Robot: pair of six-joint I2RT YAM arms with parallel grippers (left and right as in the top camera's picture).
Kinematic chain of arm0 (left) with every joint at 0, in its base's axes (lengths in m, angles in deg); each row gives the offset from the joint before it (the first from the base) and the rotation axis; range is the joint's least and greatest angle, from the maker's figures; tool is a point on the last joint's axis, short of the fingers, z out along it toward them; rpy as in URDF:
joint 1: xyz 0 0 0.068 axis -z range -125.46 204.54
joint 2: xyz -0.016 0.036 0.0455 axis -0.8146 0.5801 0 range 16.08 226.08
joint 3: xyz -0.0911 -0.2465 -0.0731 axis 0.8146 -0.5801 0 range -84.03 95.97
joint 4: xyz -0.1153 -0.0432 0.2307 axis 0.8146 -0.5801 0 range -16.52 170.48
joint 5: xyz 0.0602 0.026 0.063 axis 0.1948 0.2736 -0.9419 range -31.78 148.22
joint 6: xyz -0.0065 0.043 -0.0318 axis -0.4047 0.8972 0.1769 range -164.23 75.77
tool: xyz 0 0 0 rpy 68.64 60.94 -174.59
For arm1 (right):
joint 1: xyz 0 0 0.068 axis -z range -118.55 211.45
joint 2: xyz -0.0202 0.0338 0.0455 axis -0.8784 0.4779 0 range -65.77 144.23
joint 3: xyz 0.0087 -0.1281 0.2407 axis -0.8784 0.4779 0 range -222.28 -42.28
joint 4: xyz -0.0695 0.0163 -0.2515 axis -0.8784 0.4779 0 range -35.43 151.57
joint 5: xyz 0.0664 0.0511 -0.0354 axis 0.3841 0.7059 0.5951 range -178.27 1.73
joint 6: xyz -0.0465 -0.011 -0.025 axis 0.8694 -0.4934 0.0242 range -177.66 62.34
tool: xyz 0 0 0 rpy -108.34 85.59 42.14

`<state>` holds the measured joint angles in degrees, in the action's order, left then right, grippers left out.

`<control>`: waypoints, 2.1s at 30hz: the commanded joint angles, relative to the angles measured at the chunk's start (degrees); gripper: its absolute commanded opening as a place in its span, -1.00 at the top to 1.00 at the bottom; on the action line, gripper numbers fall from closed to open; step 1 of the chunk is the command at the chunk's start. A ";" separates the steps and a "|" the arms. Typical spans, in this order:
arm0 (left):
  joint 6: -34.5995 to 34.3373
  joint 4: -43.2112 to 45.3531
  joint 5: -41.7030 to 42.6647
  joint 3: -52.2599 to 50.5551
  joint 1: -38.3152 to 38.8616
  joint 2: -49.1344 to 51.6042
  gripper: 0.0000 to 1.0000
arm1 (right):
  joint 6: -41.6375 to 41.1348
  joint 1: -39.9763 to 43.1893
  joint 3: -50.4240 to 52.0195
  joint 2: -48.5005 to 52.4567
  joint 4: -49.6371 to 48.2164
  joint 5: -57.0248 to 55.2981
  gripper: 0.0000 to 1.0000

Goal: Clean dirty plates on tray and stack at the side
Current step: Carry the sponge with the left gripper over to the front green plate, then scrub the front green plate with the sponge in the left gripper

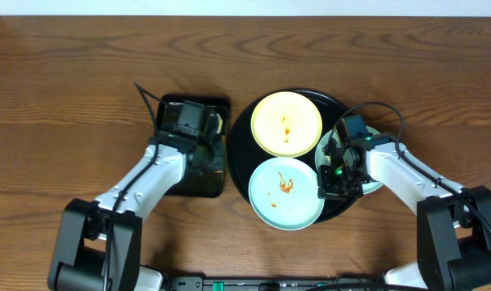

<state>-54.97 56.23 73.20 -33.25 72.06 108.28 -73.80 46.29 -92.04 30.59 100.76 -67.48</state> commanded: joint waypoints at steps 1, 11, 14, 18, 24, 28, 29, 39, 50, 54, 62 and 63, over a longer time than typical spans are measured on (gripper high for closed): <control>-1.22 1.16 2.14 -0.11 2.29 0.09 0.85 | -0.09 -1.07 0.02 0.61 0.44 -1.92 0.97; -1.16 0.04 -4.17 2.03 2.16 -2.08 0.85 | 0.13 -1.07 0.02 0.61 0.59 -1.92 0.97; -1.16 0.52 -4.15 2.84 2.16 -4.83 0.85 | 0.11 -1.07 0.02 0.61 0.57 -1.92 0.97; -1.14 1.79 -6.03 2.84 2.16 -8.87 0.85 | 0.13 -1.07 0.02 0.61 0.52 -1.92 0.97; 0.17 4.00 -8.59 2.84 2.16 -13.18 0.85 | 0.09 -1.07 0.02 0.61 -0.72 -3.48 0.97; 0.17 5.55 -8.37 2.84 2.19 -15.45 0.85 | 0.11 -1.07 0.02 0.61 -3.19 -3.85 0.98; 0.15 5.75 -8.37 2.84 2.19 -16.00 0.85 | 0.11 -1.07 0.02 0.61 -3.41 -3.85 0.98; -5.38 6.40 4.50 2.80 4.85 -16.17 0.85 | 0.98 -1.07 0.02 0.61 -4.07 -3.87 0.98; -20.11 9.49 5.81 2.80 22.82 -4.92 0.86 | 0.96 -1.07 0.02 0.61 -3.78 -3.87 0.97; -27.56 11.74 5.81 2.80 26.80 0.31 0.85 | 0.96 -1.07 0.02 0.61 -3.52 -3.87 0.97; -28.98 14.01 2.86 2.80 28.50 7.89 0.85 | 0.98 -1.07 0.02 0.61 -3.10 -3.85 0.98; -28.98 12.72 1.29 2.82 28.06 8.09 0.85 | 0.98 -1.07 0.02 0.61 -3.10 -3.85 0.97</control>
<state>-82.27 70.40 78.43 -32.11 101.02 115.38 -73.08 45.99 -92.04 30.59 97.53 -68.55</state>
